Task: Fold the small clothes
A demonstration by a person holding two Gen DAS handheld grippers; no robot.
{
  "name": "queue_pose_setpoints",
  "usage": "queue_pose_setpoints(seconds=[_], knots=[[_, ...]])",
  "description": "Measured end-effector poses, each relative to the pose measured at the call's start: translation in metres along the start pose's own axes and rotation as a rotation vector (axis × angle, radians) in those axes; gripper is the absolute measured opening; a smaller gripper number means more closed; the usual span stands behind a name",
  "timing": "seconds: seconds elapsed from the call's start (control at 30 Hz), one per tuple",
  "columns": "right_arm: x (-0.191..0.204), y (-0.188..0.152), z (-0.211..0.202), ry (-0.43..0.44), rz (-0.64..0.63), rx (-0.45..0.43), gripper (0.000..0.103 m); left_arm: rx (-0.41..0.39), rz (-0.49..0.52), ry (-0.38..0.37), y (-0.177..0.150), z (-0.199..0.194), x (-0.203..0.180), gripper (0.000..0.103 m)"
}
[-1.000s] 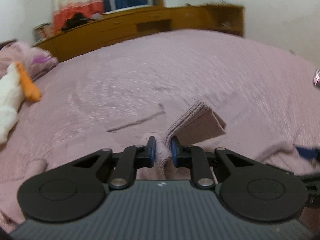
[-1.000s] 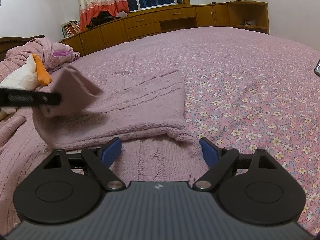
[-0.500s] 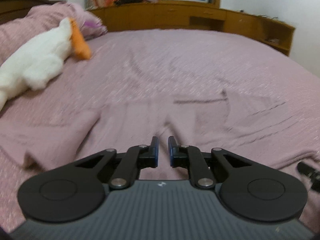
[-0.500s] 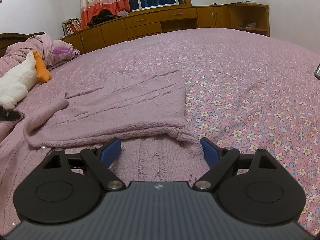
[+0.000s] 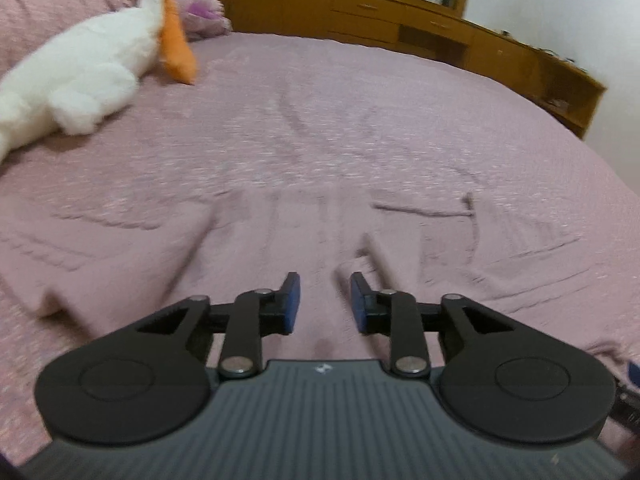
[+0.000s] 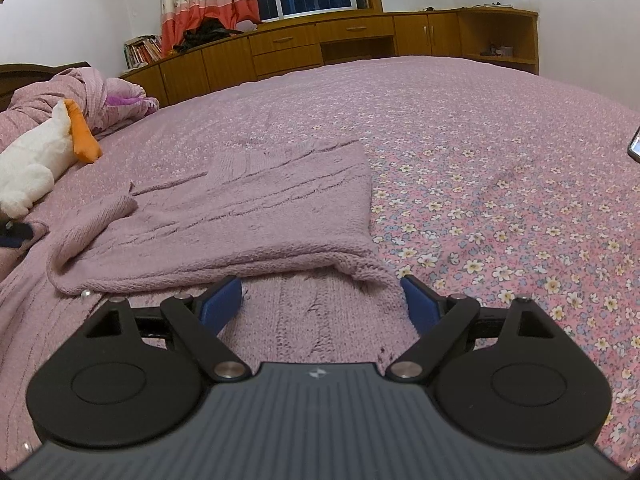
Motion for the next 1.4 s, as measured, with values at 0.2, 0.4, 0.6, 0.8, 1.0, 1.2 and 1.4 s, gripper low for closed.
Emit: queue_pose_setpoints(seconds=[0.2, 0.4, 0.6, 0.8, 1.0, 1.2, 1.4], knots=[[0.000, 0.010, -0.015, -0.009, -0.009, -0.060, 0.090, 0.032, 0.031, -0.039, 0.005, 0.031, -0.027, 0.051], [-0.004, 0.013, -0.008, 0.021, 0.024, -0.067, 0.090, 0.068, 0.030, -0.014, 0.004, 0.068, -0.038, 0.051], [-0.005, 0.004, 0.004, 0.023, 0.019, -0.034, 0.090, 0.018, -0.052, -0.084, 0.012, 0.062, -0.027, 0.014], [-0.005, 0.002, 0.009, 0.018, 0.015, -0.034, 0.090, -0.111, -0.097, -0.009, 0.020, 0.022, 0.000, 0.013], [-0.004, 0.002, 0.009, 0.015, 0.010, -0.033, 0.090, -0.114, -0.078, 0.115, 0.006, -0.006, 0.031, 0.024], [-0.004, 0.001, 0.010, 0.012, 0.003, -0.032, 0.090, -0.080, -0.110, 0.144, -0.009, -0.022, 0.056, 0.053], [-0.004, 0.002, 0.007, 0.012, 0.017, -0.036, 0.090, -0.057, -0.132, 0.120, -0.005, -0.022, 0.064, 0.053]])
Point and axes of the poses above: each gripper's, at about its wrist camera, not at the fingertips, and z roughly the way its jaws point, x to its left, y to its top, the point moved 2 cm from there along z, roughly the way its jaws point, and after that the axes turned 14 degrees about -z, right-handed, at the moved point
